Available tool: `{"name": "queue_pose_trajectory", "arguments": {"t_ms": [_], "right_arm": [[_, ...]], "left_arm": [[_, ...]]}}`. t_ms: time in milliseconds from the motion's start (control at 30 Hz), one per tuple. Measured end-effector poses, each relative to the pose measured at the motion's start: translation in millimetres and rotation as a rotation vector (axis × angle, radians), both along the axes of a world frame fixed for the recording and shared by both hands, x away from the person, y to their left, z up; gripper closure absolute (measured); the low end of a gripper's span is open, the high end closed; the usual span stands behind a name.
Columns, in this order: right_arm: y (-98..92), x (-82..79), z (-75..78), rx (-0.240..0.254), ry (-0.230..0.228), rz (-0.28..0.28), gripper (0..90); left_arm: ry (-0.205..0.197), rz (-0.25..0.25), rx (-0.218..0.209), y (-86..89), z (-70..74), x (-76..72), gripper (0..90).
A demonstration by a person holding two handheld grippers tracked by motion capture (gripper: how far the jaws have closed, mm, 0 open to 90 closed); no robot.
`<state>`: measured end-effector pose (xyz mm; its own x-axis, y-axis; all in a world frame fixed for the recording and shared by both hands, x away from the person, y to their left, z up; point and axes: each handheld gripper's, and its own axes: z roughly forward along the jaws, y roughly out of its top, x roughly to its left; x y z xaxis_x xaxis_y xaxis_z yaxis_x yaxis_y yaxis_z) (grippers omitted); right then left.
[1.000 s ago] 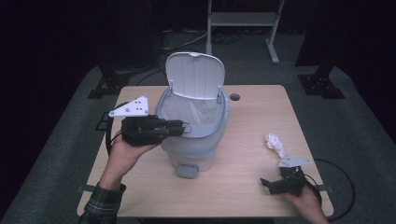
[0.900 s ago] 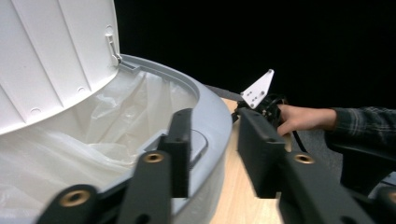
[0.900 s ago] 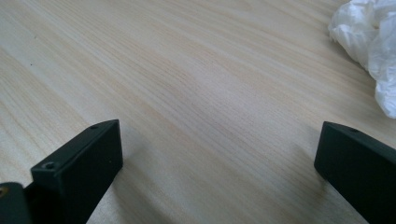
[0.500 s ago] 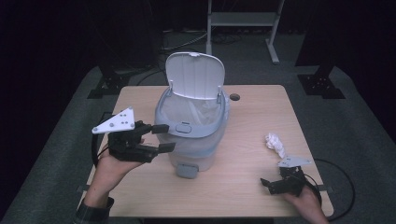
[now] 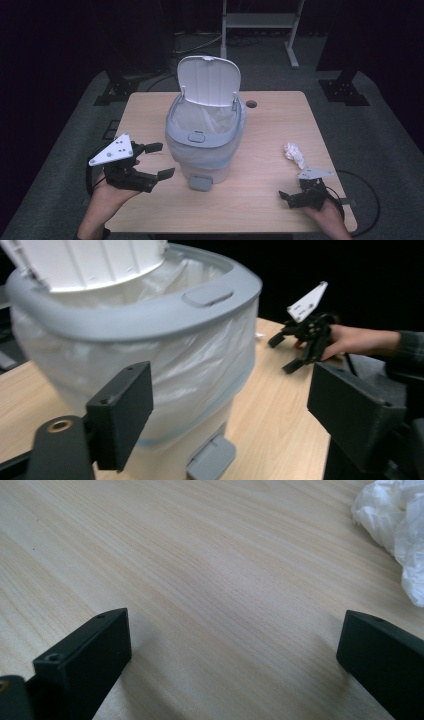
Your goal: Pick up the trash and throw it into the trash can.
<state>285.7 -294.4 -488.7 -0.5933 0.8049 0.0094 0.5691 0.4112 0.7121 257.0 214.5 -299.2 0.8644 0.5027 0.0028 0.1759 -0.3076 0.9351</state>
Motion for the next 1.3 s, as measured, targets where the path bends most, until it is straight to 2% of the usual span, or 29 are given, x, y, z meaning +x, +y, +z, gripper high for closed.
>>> {"name": "queue_pose_trajectory", "arguments": {"t_ms": [133, 333, 533, 633, 667, 700, 767, 900, 1100, 1200, 1267, 1300], "right_arm": [[0.0, 0.0, 0.0, -0.001, 0.000, 0.000, 0.0], [-0.1, 0.0, 0.0, -0.001, 0.000, 0.000, 0.0], [0.0, 0.0, 0.0, -0.001, 0.000, 0.000, 0.0], [0.0, 0.0, 0.0, 0.000, 0.000, -0.001, 0.0], [-0.1, 0.0, 0.0, -0.001, 0.000, 0.000, 0.0], [0.0, 0.0, 0.0, 0.000, 0.000, -0.001, 0.0], [-0.2, 0.0, 0.0, 0.000, 0.000, 0.001, 0.0], [-0.4, -0.1, 0.1, 0.001, 0.000, 0.000, 0.0], [-0.4, -0.1, 0.0, 0.001, 0.000, 0.000, 0.0], [-0.4, -0.1, 0.1, 0.001, 0.000, -0.001, 0.0], [-0.5, -0.2, 0.1, 0.003, 0.000, -0.001, 0.0], [-0.7, -0.4, 0.1, 0.006, 0.001, -0.001, 0.0]], "left_arm": [[0.008, 0.040, 0.005, 4.6, -13.6, 1.2, 12.1], [0.007, 0.070, 0.006, 11.2, -26.8, 0.4, 9.9], [0.010, 0.119, 0.039, 20.7, -51.5, 2.5, 6.0], [0.028, 0.144, 0.042, 24.3, -65.5, 5.2, 2.4], [0.028, 0.144, 0.042, 24.3, -65.5, 5.2, 1.9], [0.041, 0.162, 0.044, 26.3, -74.3, 7.3, 1.2], [0.047, 0.177, 0.052, 26.6, -82.9, 9.6, 1.2], [0.068, 0.190, 0.080, 25.1, -98.1, 14.8, 1.2], [0.093, 0.201, 0.137, 21.8, -120.2, 23.1, 1.2], [0.112, 0.208, 0.179, 19.9, -131.3, 26.0, 1.2], [0.117, 0.209, 0.188, 19.1, -134.6, 26.6, 1.2], [0.126, 0.210, 0.202, 17.8, -141.1, 27.8, 1.2]]}}
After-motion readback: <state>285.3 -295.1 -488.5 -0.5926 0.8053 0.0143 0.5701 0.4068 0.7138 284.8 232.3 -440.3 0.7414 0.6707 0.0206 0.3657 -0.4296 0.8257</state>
